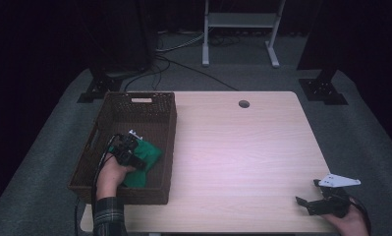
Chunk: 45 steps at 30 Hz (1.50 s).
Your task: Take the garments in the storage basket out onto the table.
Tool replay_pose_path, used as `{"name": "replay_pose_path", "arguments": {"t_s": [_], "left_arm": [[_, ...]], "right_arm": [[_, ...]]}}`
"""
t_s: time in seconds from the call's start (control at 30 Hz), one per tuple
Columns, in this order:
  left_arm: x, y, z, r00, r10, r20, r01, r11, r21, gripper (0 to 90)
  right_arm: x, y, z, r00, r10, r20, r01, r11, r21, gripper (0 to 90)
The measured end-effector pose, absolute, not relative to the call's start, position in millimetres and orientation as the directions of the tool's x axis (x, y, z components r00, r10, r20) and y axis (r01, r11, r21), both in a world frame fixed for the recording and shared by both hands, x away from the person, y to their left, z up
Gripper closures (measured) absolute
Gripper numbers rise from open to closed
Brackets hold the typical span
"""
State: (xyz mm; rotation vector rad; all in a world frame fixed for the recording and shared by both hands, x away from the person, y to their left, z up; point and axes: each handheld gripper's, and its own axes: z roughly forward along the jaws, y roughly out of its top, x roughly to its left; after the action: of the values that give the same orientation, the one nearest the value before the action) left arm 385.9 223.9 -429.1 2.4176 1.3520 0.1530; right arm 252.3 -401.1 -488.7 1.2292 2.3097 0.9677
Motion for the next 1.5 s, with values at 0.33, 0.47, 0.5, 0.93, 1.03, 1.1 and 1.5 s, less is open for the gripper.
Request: {"name": "replay_pose_path", "arguments": {"t_s": [0.33,0.47,0.5,0.93,1.03,1.1,1.5], "left_arm": [[383.7,223.4,-422.4,0.528,0.842,-0.109,0.804,-0.454,0.384,63.3],[379.5,223.2,-415.5,0.543,0.834,-0.093,0.775,-0.455,0.439,63.3],[378.7,223.7,-413.8,0.545,0.833,-0.097,0.768,-0.450,0.455,63.3],[371.9,231.5,-398.6,0.550,0.823,-0.143,0.707,-0.368,0.603,63.8],[369.2,231.6,-395.6,0.556,0.820,-0.136,0.685,-0.359,0.634,63.9],[367.9,232.5,-393.6,0.567,0.812,-0.137,0.669,-0.356,0.653,63.9],[360.2,242.7,-383.9,0.583,0.793,-0.176,0.592,-0.267,0.760,64.0]], "right_arm": [[252.2,-401.1,-488.8,-0.562,0.827,0.011,0.588,0.390,0.709,0.0],[252.2,-401.2,-488.8,-0.562,0.827,0.011,0.587,0.391,0.709,0.0],[252.3,-401.2,-488.8,-0.563,0.827,0.010,0.587,0.391,0.709,0.0],[252.2,-401.2,-488.8,-0.563,0.827,0.011,0.587,0.390,0.709,0.0],[252.2,-401.3,-488.8,-0.563,0.826,0.010,0.587,0.391,0.709,0.0],[252.3,-401.3,-488.8,-0.563,0.826,0.010,0.587,0.391,0.709,0.0],[252.3,-401.3,-488.8,-0.563,0.826,0.010,0.587,0.391,0.709,0.0]]}}
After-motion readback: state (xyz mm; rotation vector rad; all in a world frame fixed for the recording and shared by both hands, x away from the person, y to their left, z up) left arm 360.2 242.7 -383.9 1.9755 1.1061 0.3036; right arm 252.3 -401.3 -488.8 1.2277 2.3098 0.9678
